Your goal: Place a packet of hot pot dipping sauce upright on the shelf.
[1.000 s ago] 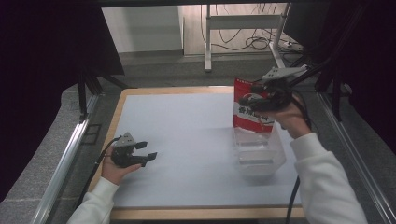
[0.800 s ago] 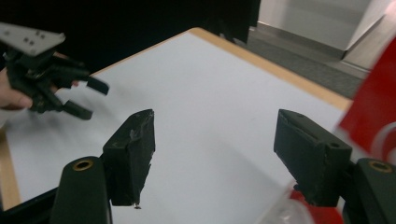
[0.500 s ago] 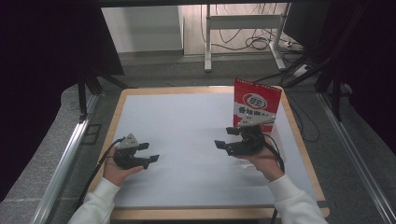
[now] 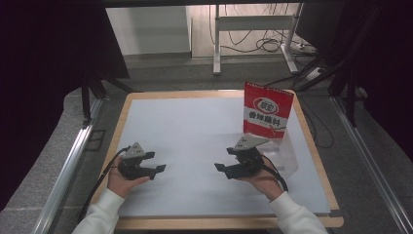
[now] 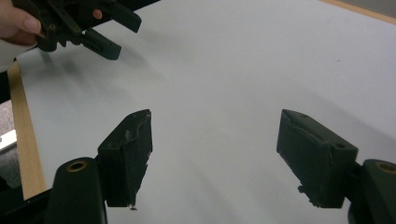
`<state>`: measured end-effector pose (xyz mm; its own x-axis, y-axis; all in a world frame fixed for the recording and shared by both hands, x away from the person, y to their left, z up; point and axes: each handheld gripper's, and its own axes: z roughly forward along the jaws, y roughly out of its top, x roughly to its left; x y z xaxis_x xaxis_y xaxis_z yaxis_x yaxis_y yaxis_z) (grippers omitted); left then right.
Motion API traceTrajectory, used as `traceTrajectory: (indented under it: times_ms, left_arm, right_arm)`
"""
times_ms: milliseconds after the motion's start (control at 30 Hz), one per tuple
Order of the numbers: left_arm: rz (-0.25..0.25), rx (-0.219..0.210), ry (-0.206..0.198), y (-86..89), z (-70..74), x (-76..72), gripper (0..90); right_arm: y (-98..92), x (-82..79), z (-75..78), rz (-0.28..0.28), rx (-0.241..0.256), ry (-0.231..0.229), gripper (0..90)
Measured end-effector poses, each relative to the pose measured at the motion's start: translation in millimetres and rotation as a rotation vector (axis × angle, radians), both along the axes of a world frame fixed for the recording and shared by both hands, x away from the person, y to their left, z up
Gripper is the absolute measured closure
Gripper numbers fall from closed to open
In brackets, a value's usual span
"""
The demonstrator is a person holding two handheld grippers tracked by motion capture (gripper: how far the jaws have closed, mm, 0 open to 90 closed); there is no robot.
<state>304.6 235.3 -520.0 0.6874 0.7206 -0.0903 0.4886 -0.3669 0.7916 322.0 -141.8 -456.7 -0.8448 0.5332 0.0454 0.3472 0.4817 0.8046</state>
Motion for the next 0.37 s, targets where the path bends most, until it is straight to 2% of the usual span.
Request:
traceTrajectory:
  times_ms: [167,367]
  left_arm:
    - [-0.001,-0.021,0.005,-0.7,0.1,3.7,27.8]
    - [0.007,-0.026,0.011,-0.8,-1.3,8.0,27.6]
  right_arm:
    - [-0.8,-2.3,0.2,-0.002,-0.008,-0.008,25.5]
    - [-3.8,-6.3,-1.6,-0.012,-0.004,-0.009,24.9]
